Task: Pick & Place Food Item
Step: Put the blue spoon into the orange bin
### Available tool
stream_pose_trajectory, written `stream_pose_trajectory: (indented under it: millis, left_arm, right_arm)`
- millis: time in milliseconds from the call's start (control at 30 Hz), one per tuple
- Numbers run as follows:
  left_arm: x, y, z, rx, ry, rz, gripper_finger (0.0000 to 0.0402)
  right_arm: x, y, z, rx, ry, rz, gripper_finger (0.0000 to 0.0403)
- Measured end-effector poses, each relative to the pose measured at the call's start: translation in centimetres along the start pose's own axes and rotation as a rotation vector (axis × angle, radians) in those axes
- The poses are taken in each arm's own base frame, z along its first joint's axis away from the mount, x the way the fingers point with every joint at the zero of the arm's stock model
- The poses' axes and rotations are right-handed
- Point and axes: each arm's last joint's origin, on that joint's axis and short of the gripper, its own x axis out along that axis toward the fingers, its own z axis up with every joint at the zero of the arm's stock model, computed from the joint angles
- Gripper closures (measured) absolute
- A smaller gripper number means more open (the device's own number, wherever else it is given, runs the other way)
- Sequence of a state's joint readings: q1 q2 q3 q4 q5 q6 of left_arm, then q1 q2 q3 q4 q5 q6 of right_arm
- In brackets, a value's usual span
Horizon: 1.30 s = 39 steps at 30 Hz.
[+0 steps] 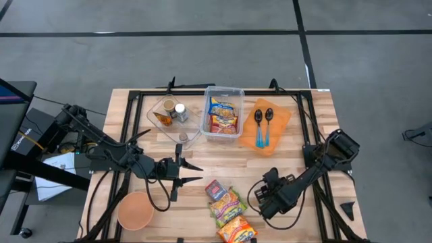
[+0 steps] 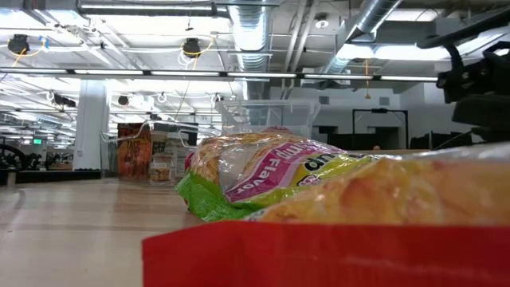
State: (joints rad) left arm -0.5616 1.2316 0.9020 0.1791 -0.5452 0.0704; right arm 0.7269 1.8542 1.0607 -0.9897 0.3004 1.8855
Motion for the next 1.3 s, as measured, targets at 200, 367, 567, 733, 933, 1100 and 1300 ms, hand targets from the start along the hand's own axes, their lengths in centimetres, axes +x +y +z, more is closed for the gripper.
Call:
stream_pose_trajectory:
  millis: [200,367,567,733,933,1100,1300]
  left_arm:
    - [0.0,0.0,0.0,0.0,0.0,0.0,0.0298]
    - [0.0,0.01,0.0,-0.001,0.0,0.0,0.0298]
    - [0.0,0.01,0.0,-0.001,0.0,0.0,0.0298]
    - [0.0,0.0,0.0,-0.001,0.0,0.0,0.0298]
    - [0.0,0.0,0.0,0.0,0.0,0.0,0.0298]
    - [0.0,0.0,-0.03,0.001,0.003,0.0,0.0298]
    - [0.0,0.0,-0.07,0.004,0.007,0.0,0.0298]
  right_arm:
    - [-0.04,-0.17,0.0,-0.074,0.037,-0.025,0.0179]
    - [-0.06,-0.45,-0.04,-0.083,0.05,-0.054,0.0179]
    - [-0.12,-0.47,-0.22,-0.047,0.036,-0.047,0.0179]
    - [-0.13,-0.48,-0.29,0.034,0.016,-0.041,0.0179]
    - [-0.15,-0.91,0.08,0.125,-0.071,-0.063,0.0179]
    - [-0.14,-0.76,0.0,0.155,-0.067,-0.045,0.0179]
    - [0.18,-0.62,-0.08,0.159,-0.083,-0.007,0.0179]
